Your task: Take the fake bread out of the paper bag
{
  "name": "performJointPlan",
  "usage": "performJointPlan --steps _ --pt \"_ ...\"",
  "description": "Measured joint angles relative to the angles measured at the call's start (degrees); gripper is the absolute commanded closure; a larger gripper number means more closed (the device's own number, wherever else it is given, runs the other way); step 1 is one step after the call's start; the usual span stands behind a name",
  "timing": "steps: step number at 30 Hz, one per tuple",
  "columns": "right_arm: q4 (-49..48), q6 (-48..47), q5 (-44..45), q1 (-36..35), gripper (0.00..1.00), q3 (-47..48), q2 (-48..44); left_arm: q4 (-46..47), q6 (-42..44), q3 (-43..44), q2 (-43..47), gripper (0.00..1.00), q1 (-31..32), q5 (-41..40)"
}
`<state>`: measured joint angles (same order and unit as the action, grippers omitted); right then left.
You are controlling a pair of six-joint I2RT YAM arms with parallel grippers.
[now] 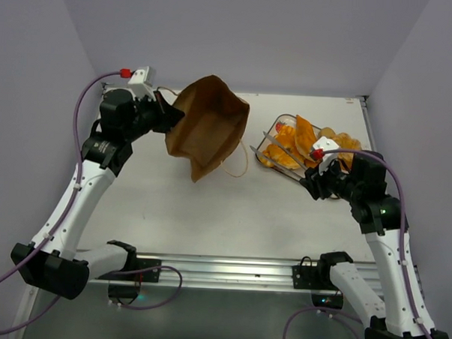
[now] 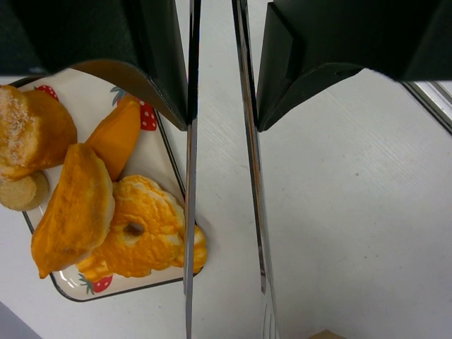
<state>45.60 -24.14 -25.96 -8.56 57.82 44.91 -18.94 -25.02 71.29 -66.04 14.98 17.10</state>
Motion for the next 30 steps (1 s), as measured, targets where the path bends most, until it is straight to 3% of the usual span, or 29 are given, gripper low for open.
performJointPlan --steps 9,17,22,28,30 --pt "-0.2 0.0 1.0 0.0 0.56 -1.3 -4.5 1.8 -9.2 0.0 -5.2 0.98 -5.2 3.7" --pt "0.6 -0.2 -0.6 0.0 0.56 -3.3 -4.9 15.8 -20.0 -8.8 -11.9 0.97 -19.2 14.8" --pt "0.7 -0.2 -0.7 0.0 0.56 -3.6 -4.9 20.8 -23.3 -9.9 -15.9 0.93 -25.0 18.5" --pt "0.7 -0.4 -0.9 0.0 0.56 -3.6 -4.7 21.0 -23.3 -9.8 -16.8 0.68 -25.9 20.9" --pt "0.7 -0.4 -1.2 0.0 0.56 -3.6 -4.4 21.0 -22.9 -9.3 -17.0 0.50 -26.0 21.3"
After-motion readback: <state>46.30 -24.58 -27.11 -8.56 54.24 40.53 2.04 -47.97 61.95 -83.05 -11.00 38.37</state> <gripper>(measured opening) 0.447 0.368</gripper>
